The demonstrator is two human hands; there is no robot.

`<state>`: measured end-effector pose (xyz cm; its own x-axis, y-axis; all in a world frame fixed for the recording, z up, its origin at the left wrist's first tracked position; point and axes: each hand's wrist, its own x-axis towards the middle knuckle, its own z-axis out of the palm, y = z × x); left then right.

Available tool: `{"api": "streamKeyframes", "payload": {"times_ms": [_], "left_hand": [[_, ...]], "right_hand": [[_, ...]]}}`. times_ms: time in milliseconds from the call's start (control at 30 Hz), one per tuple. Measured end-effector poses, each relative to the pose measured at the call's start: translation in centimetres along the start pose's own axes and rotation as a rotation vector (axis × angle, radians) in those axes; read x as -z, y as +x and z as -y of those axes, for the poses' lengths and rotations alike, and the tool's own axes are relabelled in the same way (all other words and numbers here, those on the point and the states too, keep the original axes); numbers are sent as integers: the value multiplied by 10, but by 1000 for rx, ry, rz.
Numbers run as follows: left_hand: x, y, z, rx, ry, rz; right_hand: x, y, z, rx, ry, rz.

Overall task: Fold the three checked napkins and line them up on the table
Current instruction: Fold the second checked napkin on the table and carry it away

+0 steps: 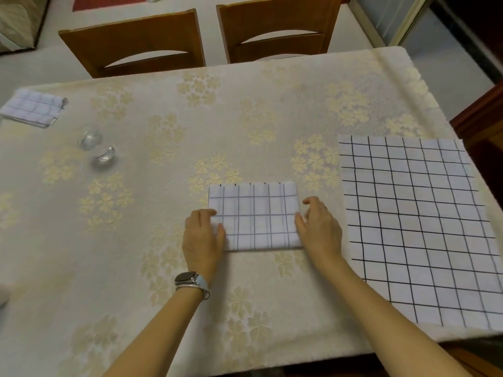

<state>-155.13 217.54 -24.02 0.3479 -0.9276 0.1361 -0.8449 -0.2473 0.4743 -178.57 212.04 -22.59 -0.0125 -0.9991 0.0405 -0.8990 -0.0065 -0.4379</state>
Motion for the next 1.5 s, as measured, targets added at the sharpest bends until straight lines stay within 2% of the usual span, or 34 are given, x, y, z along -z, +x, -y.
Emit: {"api": "streamKeyframes", "payload": {"times_ms": [33,100,167,200,267,333,533,767,867,967,1067,1200,1500], "left_hand": [[-5,-3,-6,-123,-5,0],[-19,-8,-20,-314,-7,82],[-37,-11,-30,-416,67,209],[-44,-12,-33,-429,119,271],[-56,-12,-34,-402,192,358],[-64,-11,-29,-372,243,395],[-60,-9,-22,-269,309,391],[-57,-7,-22,-261,306,409],[-50,-6,-28,-315,315,365],[-42,-18,-44,-467,247,293],[-46,-38,-63,-490,181,354],[-53,-51,-75,-419,247,454],[-54,-50,-82,-390,294,482]], "right_hand": [[-3,-1,3,111,-15,-67],[-14,-2,8,317,-40,-93],[-28,-1,10,454,-95,2],[-33,-1,11,466,-124,102],[-41,-1,10,439,-184,283],[-46,-1,3,393,-225,351],[-48,6,-11,312,-285,329],[-42,12,-12,279,-211,338],[-25,7,-4,148,136,282],[-9,-6,0,-166,538,149],[1,-14,3,-460,756,150],[1,-8,3,-555,752,195],[9,7,7,-591,659,337]]}}
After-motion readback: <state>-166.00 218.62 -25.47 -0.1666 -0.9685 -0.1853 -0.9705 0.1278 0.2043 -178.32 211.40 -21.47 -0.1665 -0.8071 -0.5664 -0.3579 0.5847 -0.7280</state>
